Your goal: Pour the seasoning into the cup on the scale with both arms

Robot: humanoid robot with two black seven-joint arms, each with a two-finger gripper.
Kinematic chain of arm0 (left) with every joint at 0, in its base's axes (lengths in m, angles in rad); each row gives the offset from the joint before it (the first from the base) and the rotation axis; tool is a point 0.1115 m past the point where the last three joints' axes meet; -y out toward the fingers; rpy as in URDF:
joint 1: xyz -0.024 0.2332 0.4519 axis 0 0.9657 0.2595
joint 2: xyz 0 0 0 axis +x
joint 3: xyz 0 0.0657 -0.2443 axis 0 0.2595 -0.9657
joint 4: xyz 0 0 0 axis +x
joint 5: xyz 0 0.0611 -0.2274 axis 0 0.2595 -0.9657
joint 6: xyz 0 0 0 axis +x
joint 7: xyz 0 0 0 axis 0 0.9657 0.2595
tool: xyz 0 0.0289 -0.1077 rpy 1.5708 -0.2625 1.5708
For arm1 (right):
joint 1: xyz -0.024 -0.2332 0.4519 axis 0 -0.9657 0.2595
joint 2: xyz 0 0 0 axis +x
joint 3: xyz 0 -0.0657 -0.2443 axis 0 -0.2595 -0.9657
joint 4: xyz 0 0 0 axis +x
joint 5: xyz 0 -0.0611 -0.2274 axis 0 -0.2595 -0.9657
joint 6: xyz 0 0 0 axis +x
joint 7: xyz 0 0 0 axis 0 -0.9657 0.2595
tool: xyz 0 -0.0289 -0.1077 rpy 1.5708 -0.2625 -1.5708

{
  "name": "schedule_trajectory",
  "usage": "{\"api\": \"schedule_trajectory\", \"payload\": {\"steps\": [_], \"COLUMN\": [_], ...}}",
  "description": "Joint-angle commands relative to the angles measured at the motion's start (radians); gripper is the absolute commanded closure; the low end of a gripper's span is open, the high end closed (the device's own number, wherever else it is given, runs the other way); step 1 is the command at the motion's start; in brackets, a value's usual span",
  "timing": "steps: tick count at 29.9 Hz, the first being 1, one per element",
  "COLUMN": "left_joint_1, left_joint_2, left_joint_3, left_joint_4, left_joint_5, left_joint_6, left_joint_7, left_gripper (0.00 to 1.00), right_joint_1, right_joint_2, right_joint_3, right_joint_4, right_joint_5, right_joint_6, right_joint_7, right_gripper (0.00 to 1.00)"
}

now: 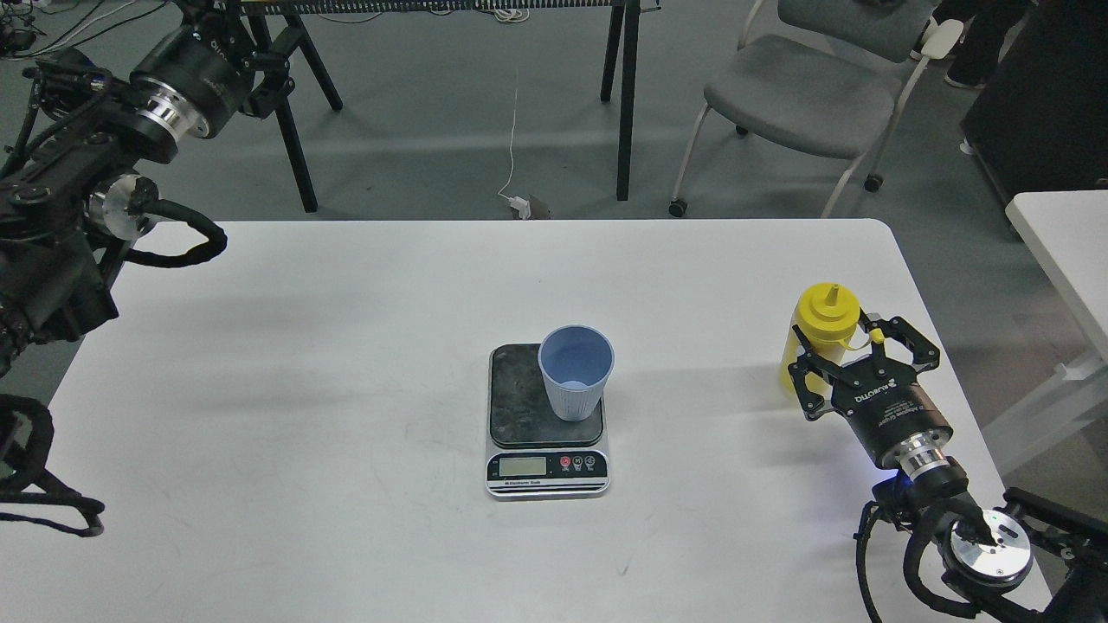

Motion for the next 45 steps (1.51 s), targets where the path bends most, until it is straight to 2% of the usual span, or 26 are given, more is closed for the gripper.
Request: {"api": "schedule_trajectory", "payload": {"steps": [1,15,16,18,21,23,25,27,29,37,45], "left_joint_1": [-0.003,-0.006,-0.006,-0.007,-0.010,-0.012,-0.012,-0.012,-0.012,-0.012,-0.013], "left_joint_2": [0.005,0.011,0.011,0.010,0.007,0.004,0.001,-0.001,-0.002,-0.010,-0.010], "left_joint_3": [-0.001,0.001,0.003,0.004,0.003,0.003,0.003,0.001,0.001,-0.001,-0.002], "left_joint_4": [0.000,0.000,0.000,0.000,0.000,0.000,0.000,0.000,0.000,0.000,0.000], "left_joint_5": [0.000,0.001,0.001,0.005,0.005,0.005,0.005,0.005,0.005,0.003,0.001], "left_joint_6": [0.000,0.000,0.000,0.000,0.000,0.000,0.000,0.000,0.000,0.000,0.000], "left_joint_7": [0.000,0.000,0.000,0.000,0.000,0.000,0.000,0.000,0.000,0.000,0.000], "left_gripper": [0.01,0.01,0.01,0.01,0.01,0.01,0.01,0.01,0.01,0.01,0.01], "right_joint_1": [-0.001,-0.002,-0.002,-0.002,-0.016,-0.022,-0.024,-0.025,-0.025,-0.071,-0.195], "right_joint_2": [0.009,0.054,0.058,0.072,0.075,0.077,0.075,0.075,0.075,0.052,-0.103], "right_joint_3": [0.000,0.008,0.014,0.014,0.015,0.015,0.017,0.018,0.021,0.018,0.017], "right_joint_4": [-0.002,-0.044,-0.060,-0.080,-0.084,-0.081,-0.075,-0.072,-0.078,-0.069,-0.052], "right_joint_5": [-0.006,-0.053,-0.056,-0.059,-0.075,-0.076,-0.078,-0.078,-0.079,-0.079,-0.110], "right_joint_6": [0.000,0.000,0.000,0.000,0.000,0.000,0.000,0.000,0.000,0.000,0.000], "right_joint_7": [0.000,0.000,0.000,0.000,0.000,0.000,0.000,0.000,0.000,0.000,0.000], "right_gripper": [0.65,0.59,0.55,0.42,0.39,0.33,0.23,0.07,0.01,0.01,0.01]}}
